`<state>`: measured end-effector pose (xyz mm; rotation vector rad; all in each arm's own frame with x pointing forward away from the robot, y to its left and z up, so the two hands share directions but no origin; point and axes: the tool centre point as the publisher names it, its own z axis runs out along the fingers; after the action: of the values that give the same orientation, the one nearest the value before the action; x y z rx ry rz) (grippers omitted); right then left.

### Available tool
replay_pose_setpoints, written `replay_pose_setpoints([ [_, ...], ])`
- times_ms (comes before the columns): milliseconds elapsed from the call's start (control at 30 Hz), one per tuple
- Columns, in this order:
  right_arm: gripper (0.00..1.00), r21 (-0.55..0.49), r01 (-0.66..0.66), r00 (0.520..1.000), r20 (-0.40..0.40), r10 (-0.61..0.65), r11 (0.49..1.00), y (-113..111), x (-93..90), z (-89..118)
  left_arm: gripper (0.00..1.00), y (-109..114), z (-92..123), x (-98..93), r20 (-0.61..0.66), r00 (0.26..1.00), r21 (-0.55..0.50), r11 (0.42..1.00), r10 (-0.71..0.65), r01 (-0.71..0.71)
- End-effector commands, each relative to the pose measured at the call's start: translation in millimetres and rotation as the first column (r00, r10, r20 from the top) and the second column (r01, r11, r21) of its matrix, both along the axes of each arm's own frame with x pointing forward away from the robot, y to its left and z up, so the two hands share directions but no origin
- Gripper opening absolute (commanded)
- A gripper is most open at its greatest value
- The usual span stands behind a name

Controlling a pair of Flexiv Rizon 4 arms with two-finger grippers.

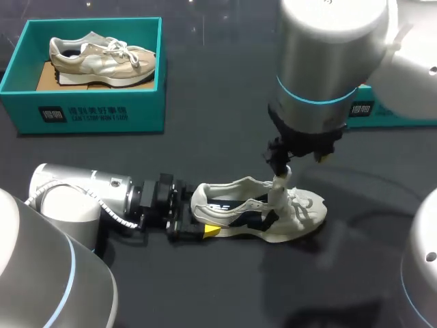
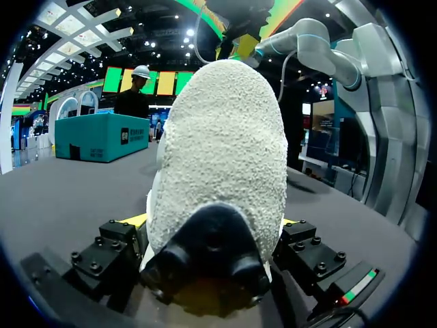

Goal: Take the shoe out of the shoebox, open the shoe tongue, remove and reinsert the insole, then place the shoe into the shoebox

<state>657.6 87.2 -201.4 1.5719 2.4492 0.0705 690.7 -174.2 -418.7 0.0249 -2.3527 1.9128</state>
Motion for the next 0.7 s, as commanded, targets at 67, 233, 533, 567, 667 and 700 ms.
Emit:
replay_pose_setpoints([
  [67, 0.00, 0.013, -0.268, 0.961, -0.058, 0.269, 0.963, 29, 2.6, 12, 0.00, -2, -3, -1.5, 0.001, 1.000, 0.001, 1.000, 0.001, -0.001],
  [233, 0.00, 0.080, -0.528, 0.840, -0.098, 0.534, 0.845, 42, -8.1, 12, 0.00, -2, -3, -1.5, 0.001, 1.000, 0.001, 1.000, 0.001, -0.001],
  [533, 0.00, 0.080, -0.528, 0.840, -0.098, 0.534, 0.845, 42, -8.1, 12, 0.00, -2, -3, -1.5, 0.001, 1.000, 0.001, 1.000, 0.001, -0.001],
  [567, 0.00, 0.080, -0.528, 0.840, -0.098, 0.534, 0.845, 42, -8.1, 12, 0.00, -2, -3, -1.5, 0.001, 1.000, 0.001, 1.000, 0.001, -0.001],
  [667, 0.00, 0.060, -0.673, 0.730, -0.108, 0.675, 0.737, 58, -1.2, 4, 0.00, -2, -3, -1.5, 0.001, 1.000, 0.001, 1.000, 0.001, -0.001],
  [700, 0.00, 0.057, -0.696, 0.708, -0.112, 0.698, 0.715, 60, 0.9, 3, 0.00, -2, -3, -1.5, 0.001, 1.000, 0.001, 1.000, 0.001, -0.001],
])
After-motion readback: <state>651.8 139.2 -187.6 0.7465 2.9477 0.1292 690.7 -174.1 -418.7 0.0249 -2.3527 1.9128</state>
